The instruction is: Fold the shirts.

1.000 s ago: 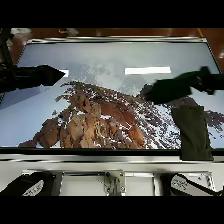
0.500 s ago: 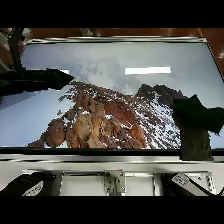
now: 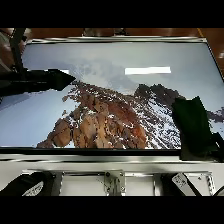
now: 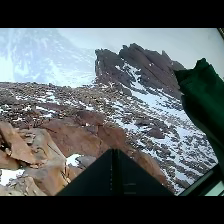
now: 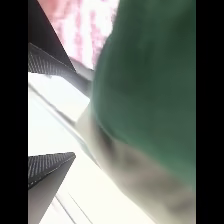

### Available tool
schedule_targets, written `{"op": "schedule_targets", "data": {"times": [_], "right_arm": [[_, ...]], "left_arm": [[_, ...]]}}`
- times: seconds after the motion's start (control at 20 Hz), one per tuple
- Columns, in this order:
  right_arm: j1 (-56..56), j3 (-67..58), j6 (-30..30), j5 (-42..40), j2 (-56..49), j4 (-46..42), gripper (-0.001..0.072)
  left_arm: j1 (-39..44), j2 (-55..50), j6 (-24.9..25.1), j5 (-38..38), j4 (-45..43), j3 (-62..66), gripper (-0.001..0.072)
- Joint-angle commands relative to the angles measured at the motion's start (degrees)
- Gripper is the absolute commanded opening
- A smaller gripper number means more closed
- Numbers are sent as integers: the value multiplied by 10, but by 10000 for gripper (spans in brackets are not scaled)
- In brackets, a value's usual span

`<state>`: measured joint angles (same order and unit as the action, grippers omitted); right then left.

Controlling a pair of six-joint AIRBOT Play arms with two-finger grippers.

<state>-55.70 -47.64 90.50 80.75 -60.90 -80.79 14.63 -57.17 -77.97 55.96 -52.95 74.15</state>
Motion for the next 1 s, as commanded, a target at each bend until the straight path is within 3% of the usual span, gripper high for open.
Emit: {"op": "schedule_targets", "data": {"times": [0.0, 0.1, 0.2, 0.3, 0.4, 0.45, 0.55, 0.95], "right_arm": [[3, -74, -42, -42, 5, 5, 592], [15, -141, -70, -84, 8, 79, 592], [58, -177, -113, -134, 23, 128, 592], [130, -184, -139, -148, 34, 120, 592], [231, -181, -139, -131, 31, 54, 592], [279, -178, -133, -114, 28, 7, 592], [357, -175, -116, -82, 12, -56, 593], [440, -175, -102, -64, -9, -61, 592]], "left_arm": [[4, -7, -26, 3, -3, 0, 45], [27, -22, -63, 13, -55, 0, 44], [70, -50, -155, 41, -179, 0, 44], [116, -94, -243, 101, -301, 0, 44], [149, -146, -289, 171, -369, 0, 46], [159, -171, -298, 197, -385, 0, 80], [171, -212, -297, 210, -388, 0, 475], [171, -237, -297, 210, -388, 0, 493]]}}
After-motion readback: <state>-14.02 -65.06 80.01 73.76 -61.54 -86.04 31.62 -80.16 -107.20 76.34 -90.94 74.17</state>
